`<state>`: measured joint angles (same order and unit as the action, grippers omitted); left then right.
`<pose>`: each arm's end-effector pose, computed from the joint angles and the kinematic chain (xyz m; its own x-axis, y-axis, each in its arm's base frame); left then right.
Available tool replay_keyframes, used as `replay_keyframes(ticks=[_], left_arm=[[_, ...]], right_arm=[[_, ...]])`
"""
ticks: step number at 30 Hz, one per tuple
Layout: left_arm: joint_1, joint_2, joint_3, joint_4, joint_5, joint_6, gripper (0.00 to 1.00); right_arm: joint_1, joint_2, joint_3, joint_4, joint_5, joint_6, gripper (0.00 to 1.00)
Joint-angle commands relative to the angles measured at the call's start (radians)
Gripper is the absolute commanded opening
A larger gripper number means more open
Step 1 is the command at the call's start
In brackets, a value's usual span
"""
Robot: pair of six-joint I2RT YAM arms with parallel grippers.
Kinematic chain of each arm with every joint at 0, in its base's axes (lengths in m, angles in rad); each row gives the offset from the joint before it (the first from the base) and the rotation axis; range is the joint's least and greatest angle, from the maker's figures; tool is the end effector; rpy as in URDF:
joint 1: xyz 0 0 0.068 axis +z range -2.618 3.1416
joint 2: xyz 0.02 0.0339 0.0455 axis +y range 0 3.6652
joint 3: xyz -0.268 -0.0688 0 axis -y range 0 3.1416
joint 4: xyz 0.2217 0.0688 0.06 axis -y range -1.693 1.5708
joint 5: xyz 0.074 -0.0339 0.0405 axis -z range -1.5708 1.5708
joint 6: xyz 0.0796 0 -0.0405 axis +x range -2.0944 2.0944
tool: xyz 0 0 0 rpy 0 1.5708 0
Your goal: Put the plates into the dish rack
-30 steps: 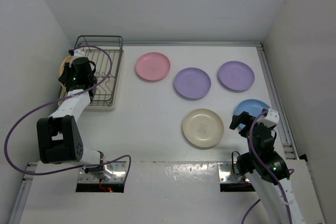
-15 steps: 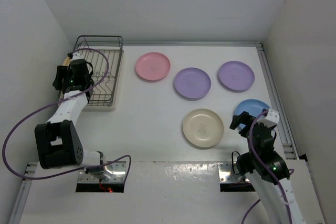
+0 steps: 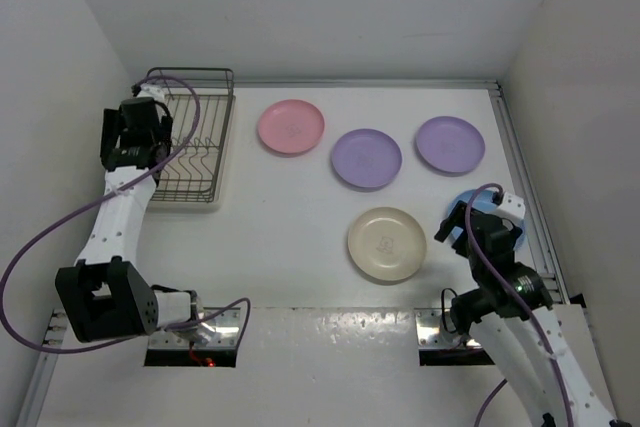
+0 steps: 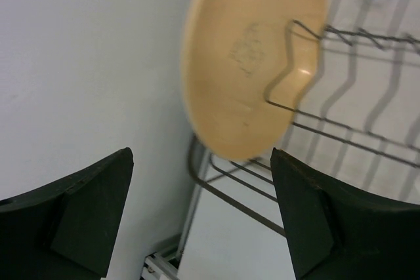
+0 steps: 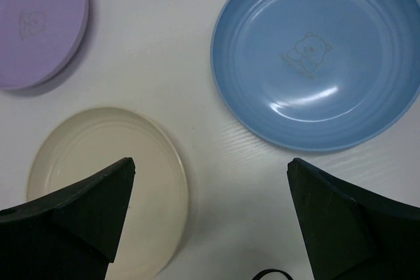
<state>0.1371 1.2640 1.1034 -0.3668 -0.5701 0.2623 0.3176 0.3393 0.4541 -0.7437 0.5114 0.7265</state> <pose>0.2808 0.0821 0.3218 -0.6311 0.1333 -0.7641 -0.4280 0.7617 0.4864 0.1040 -0.0068 0.2033 -0.3489 0.4951 -0.7957 0.4487 0.8337 0.3220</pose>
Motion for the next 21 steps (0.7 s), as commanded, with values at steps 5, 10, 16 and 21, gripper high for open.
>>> replay_keyframes(ticks=[5,10,16,21], left_arm=[[-0.106,-0.032,0.01,-0.228,0.253,-0.11,0.9],[-0.143,-0.069,-0.023,-0.219,0.213,-0.086,0.92],[-0.174,-0.103,-0.056,-0.219,0.157,-0.067,0.93],[-0.195,-0.124,-0.056,-0.23,0.142,-0.08,0.93]], right_arm=[[0.001,0.026,-0.034,0.012,-0.066,0.056,0.99],[0.003,-0.029,-0.052,-0.002,-0.06,0.041,0.99],[0.0,-0.1,-0.074,-0.014,-0.037,0.04,0.99],[0.001,-0.147,-0.094,0.018,-0.054,-0.028,0.99]])
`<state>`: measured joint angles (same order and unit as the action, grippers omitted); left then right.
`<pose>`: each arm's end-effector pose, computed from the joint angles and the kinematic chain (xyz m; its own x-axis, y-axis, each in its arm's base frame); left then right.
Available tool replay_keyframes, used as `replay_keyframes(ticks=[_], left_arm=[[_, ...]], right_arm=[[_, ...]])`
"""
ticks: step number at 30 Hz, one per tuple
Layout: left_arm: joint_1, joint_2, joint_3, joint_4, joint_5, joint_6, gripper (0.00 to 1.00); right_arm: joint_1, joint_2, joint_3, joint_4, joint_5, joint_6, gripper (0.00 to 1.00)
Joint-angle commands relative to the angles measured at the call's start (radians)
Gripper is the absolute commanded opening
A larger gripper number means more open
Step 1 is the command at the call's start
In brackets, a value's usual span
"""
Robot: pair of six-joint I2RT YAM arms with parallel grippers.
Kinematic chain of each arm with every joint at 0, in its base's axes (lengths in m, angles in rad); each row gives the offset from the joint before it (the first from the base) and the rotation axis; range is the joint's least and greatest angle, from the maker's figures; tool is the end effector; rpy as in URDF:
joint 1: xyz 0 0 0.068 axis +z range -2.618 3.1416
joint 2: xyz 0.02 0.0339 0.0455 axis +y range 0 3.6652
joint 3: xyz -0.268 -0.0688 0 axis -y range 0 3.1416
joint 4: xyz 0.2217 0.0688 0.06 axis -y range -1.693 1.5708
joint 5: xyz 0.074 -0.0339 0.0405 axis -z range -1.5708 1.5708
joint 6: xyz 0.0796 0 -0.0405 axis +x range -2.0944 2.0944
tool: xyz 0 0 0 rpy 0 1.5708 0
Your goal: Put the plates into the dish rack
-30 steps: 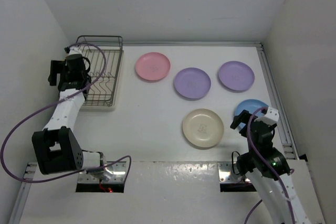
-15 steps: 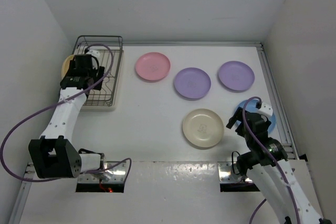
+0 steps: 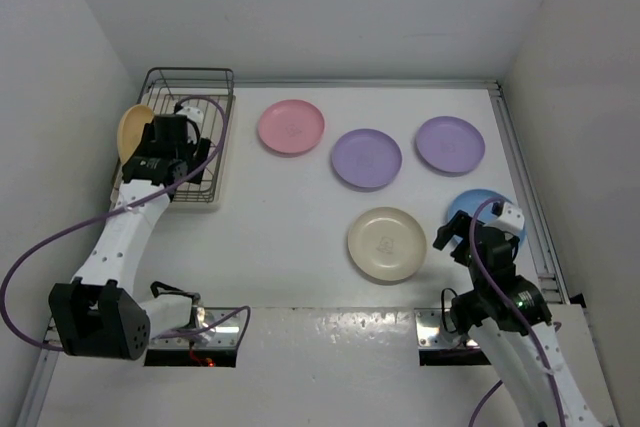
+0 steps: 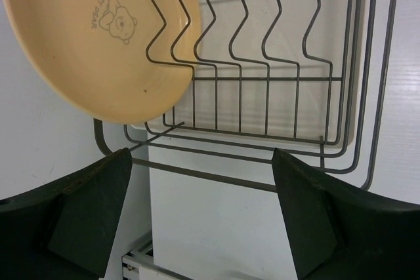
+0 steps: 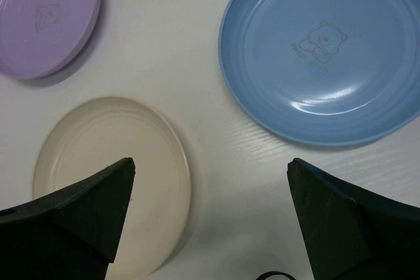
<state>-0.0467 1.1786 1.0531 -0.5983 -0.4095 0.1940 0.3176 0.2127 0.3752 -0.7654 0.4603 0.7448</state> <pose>0.2564 0.0197 0.2956 -0.6983 0.2097 -0.6844 -0.1229 0.9068 0.4032 0.0935 -0.0065 0.1828 -0.3501 0.5242 -0.7763 0.4150 0.8298 0.3731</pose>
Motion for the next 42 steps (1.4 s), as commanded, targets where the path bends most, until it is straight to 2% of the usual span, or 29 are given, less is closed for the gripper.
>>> replay_keyframes(ticks=[1,6,9,10,13,15,19,24,26,30,32,36,39,42], left_arm=[[-0.012,-0.039,-0.005,0.002,-0.028,-0.011,0.93],[-0.034,-0.097,-0.044,-0.009,-0.057,0.036,0.94],[-0.08,-0.106,-0.013,-0.037,-0.039,0.048,0.94],[-0.09,-0.106,0.025,-0.05,0.0,0.048,0.94],[-0.146,-0.064,0.082,-0.107,0.069,0.038,0.94],[-0.204,-0.04,0.123,-0.129,0.127,0.038,0.94],[-0.327,0.056,0.179,-0.14,0.164,0.015,0.94],[-0.38,0.272,0.326,-0.098,0.222,-0.083,0.96],[-0.38,0.409,0.424,-0.071,0.282,-0.14,0.95],[-0.367,0.628,0.568,0.029,0.282,-0.244,0.89],[-0.331,0.761,0.629,0.074,0.271,-0.306,0.88],[-0.269,0.979,0.848,0.084,0.233,-0.39,0.88],[-0.237,1.081,0.954,0.104,0.174,-0.412,0.88],[-0.216,1.17,0.995,0.143,0.121,-0.432,0.88]], right_arm=[[0.003,-0.016,-0.015,0.07,-0.005,-0.065,0.99],[0.0,0.102,0.063,0.142,0.029,-0.087,0.99],[0.0,0.287,0.128,0.208,-0.086,-0.094,0.99],[0.0,0.316,0.139,0.213,-0.206,-0.104,0.99],[0.0,0.494,0.207,0.184,-0.354,-0.128,0.99],[-0.005,0.615,0.252,0.155,-0.385,-0.14,0.99],[-0.015,0.677,0.277,0.176,-0.407,-0.142,0.99],[-0.066,0.703,0.274,0.327,-0.437,-0.133,0.99],[-0.074,0.746,0.3,0.334,-0.442,-0.136,0.99],[-0.081,0.823,0.364,0.322,-0.442,-0.162,0.99],[-0.091,0.841,0.389,0.322,-0.437,-0.185,0.99],[-0.106,0.86,0.401,0.334,-0.433,-0.197,0.99],[-0.118,0.87,0.401,0.359,-0.436,-0.203,0.99],[-0.123,0.89,0.412,0.362,-0.443,-0.203,0.99]])
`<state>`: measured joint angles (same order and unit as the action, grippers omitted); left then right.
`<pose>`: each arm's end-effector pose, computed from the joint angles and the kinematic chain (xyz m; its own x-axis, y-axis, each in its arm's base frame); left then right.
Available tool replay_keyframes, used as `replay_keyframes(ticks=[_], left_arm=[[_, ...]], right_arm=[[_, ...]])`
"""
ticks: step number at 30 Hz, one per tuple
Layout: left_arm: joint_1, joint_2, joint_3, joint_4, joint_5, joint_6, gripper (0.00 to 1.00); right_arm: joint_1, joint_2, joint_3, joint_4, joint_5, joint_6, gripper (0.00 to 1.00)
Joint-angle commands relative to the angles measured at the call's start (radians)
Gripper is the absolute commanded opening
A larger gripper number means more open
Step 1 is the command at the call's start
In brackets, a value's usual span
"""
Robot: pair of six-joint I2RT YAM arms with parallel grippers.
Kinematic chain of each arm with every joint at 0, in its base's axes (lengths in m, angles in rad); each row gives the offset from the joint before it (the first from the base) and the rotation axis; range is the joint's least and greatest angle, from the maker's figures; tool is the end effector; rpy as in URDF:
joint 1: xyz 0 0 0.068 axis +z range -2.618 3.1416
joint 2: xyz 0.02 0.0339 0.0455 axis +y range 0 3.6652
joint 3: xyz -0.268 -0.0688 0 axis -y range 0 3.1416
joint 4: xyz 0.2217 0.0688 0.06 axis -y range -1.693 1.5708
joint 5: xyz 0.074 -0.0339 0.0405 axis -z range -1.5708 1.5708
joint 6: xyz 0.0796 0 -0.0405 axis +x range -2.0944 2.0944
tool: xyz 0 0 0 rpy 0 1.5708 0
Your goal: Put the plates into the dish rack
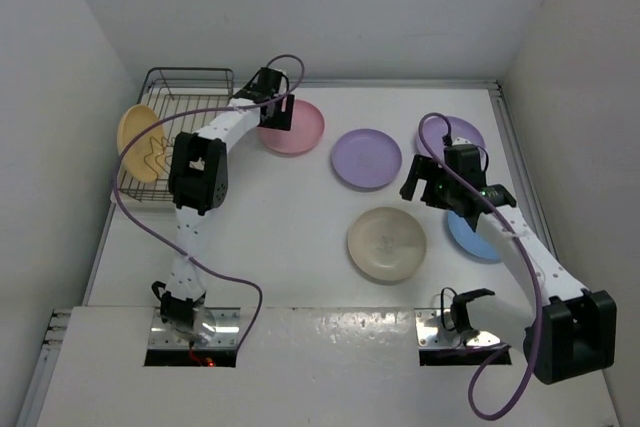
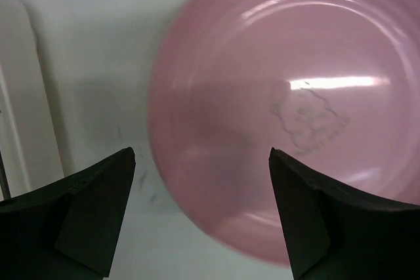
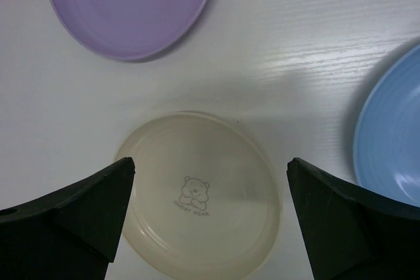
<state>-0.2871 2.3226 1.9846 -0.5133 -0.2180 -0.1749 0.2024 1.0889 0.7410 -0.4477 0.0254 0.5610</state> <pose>0.5152 -0.1342 0.1782 -0.7347 0.0398 -0.6773 0.0121 0.9989 0.0455 0.2278 0.0447 0.2221 -0.6901 0.4013 -0.6022 0.2169 0.9086 0.3570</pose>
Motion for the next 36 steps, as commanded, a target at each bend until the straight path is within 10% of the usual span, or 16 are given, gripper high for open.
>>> replay_keyframes(ticks=[1,21,25,30,36], left_arm=[[0.025,0.041,0.074,0.071,-0.07,-0.063,0.88],[0.098,0.162,0.046,0.114,0.034,-0.1,0.82],[0.108,0.162,0.023,0.104,0.068,-0.118,0.59],[0.108,0.103,-0.017,0.085,0.086,-0.13,0.01],[0.108,0.008,-0.046,0.064,0.095,-0.12,0.0]], right_arm=[[-0.008,0.026,0.049,0.049,-0.01,-0.018,0.99],[-0.115,0.189,0.15,0.093,-0.111,0.102,0.99],[-0.115,0.154,0.133,0.09,-0.111,0.106,0.99],[-0.115,0.079,0.086,0.089,-0.076,0.1,0.99],[-0.116,-0.026,0.047,0.06,-0.048,0.077,0.99]])
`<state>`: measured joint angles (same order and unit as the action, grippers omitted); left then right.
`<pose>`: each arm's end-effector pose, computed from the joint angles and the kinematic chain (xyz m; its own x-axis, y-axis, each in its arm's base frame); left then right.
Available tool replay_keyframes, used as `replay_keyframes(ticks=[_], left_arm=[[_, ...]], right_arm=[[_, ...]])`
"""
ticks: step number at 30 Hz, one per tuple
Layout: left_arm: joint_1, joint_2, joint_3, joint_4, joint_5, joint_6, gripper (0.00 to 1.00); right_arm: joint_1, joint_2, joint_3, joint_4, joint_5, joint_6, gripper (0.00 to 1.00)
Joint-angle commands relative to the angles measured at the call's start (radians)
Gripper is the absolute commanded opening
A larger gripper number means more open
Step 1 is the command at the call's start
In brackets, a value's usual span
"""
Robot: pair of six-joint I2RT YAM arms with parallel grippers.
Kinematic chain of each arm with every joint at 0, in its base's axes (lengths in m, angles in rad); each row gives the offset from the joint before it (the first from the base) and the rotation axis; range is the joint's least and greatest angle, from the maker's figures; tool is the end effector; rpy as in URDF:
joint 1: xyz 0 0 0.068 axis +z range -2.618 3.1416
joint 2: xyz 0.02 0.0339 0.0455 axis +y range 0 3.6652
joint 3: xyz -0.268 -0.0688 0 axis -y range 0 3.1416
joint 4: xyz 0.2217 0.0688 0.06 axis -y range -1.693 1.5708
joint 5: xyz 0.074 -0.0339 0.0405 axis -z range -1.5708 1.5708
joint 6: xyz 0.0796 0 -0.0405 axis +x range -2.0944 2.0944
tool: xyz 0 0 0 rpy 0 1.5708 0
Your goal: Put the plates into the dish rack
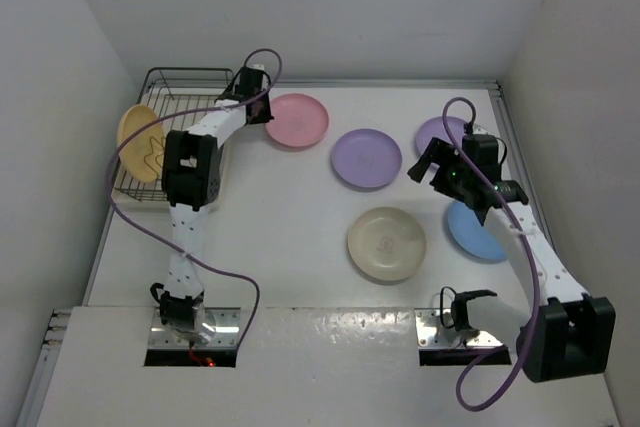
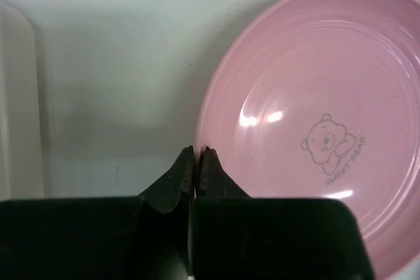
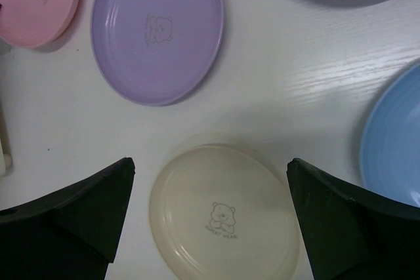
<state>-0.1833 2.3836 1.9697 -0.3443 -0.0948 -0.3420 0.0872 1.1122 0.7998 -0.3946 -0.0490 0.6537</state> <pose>0.5451 -0.0934 0.1581 -0.6751 -0.2144 -0.7059 -0.1195 0.9760 -0.1822 0.2462 0.0254 0.2431 -0.5891 0.5582 -0.5842 0.2950 0.8217 0.4876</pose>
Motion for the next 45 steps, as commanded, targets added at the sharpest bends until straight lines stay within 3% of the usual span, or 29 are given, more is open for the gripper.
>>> replay_keyframes(ticks=[1,7,12,19,24,28,31,36,39,45], left_arm=[[0.004,-0.07,-0.031,-0.105,-0.028,0.057,0.0],[0.004,-0.25,-0.031,-0.137,-0.028,0.105,0.0],[-0.005,-0.409,0.017,-0.157,-0.019,0.193,0.0],[0.105,-0.655,0.041,-0.231,-0.01,0.3,0.0],[0.2,-0.819,0.014,-0.254,-0.069,0.472,0.0],[0.24,-0.948,-0.166,-0.202,-0.367,0.656,0.0],[0.261,-1.067,-0.383,-0.012,-0.538,0.851,0.0],[0.272,-1.152,-0.492,0.045,-0.546,1.021,0.0],[0.272,-1.178,-0.58,0.167,-0.603,1.098,0.0],[0.225,-1.199,-0.69,0.301,-0.652,1.205,0.0]], right_arm=[[-0.003,-0.06,-0.026,-0.015,0.034,-0.02,0.99],[-0.009,-0.259,-0.128,-0.035,0.043,-0.078,0.99],[-0.012,-0.304,-0.201,-0.073,0.011,-0.126,0.99],[-0.012,-0.374,-0.298,-0.061,0.018,-0.118,0.99],[-0.012,-0.43,-0.332,-0.087,0.026,-0.14,0.99],[-0.012,-0.471,-0.355,-0.118,0.046,-0.152,0.99],[-0.012,-0.527,-0.396,-0.132,0.075,-0.151,0.99],[-0.009,-0.656,-0.482,-0.147,0.119,-0.137,0.99],[-0.01,-0.705,-0.502,-0.116,0.124,-0.132,0.99],[-0.012,-0.716,-0.507,-0.116,0.121,-0.134,0.99]])
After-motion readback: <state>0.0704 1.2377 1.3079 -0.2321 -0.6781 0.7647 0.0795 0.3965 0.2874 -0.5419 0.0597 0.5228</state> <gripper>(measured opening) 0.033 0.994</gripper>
